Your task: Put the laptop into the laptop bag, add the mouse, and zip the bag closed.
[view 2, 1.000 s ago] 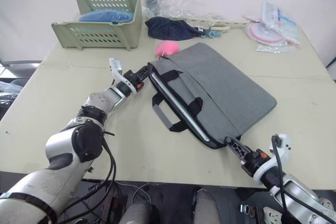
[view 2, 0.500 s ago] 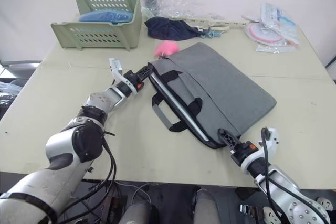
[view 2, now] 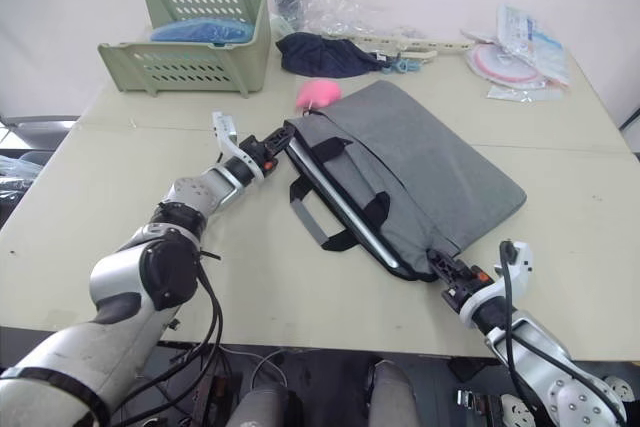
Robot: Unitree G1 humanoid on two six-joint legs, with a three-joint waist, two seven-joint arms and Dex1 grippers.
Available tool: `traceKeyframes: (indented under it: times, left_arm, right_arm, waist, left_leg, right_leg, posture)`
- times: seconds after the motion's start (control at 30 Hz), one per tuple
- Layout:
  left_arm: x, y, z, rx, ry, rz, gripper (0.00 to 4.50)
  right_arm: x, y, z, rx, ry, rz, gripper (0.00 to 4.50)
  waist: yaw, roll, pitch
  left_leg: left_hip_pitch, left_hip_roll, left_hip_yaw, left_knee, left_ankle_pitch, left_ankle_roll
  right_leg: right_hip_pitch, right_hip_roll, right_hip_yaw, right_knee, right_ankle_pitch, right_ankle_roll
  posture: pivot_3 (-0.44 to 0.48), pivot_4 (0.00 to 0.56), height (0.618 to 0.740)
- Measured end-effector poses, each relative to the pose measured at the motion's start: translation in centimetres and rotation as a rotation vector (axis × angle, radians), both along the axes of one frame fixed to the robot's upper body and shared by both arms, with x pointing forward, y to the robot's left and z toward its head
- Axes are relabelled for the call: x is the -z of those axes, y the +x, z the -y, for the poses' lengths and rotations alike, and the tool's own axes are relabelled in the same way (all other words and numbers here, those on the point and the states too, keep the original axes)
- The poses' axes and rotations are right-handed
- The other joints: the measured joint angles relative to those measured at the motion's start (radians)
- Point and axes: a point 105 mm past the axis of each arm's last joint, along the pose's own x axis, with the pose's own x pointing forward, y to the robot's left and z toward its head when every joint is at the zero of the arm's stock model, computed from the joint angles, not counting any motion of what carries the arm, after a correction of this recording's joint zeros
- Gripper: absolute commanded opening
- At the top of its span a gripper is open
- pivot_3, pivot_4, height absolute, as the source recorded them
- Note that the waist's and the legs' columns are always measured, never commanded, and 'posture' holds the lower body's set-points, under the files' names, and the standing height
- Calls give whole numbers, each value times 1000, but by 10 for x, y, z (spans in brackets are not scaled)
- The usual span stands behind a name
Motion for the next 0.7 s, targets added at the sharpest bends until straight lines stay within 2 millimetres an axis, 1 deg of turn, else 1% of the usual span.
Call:
traceKeyframes:
  times: [0.3,0.43,0.53,0.7]
  left_arm:
    - [3,-1,-1,10,8,-13,0]
    - [18,-7,-9,25,21,-49,0]
    - [19,-11,-11,49,32,-44,0]
    - [22,-15,-15,73,53,-38,0]
  right_arm:
    - [-3,1,3,-78,-112,9,17]
    - [-7,6,11,-143,-216,20,17]
    - [-10,11,20,-180,-277,30,17]
    - [-14,19,26,-210,-321,49,17]
  waist:
    - [0,0,0]
    - [0,0,0]
    - [2,0,0]
    - [0,0,0]
  left_leg:
    - [0,0,0,0,0,0]
    - [0,0,0,0,0,0]
    - [0,0,0,0,0,0]
    - [0,0,0,0,0,0]
  right_leg:
    - [0,0,0,0,0,0]
    - [0,0,0,0,0,0]
    - [0,0,0,0,0,0]
    - [0,0,0,0,0,0]
  posture:
    - [0,150,740]
    - [0,150,740]
    - [0,150,740]
    - [0,150,740]
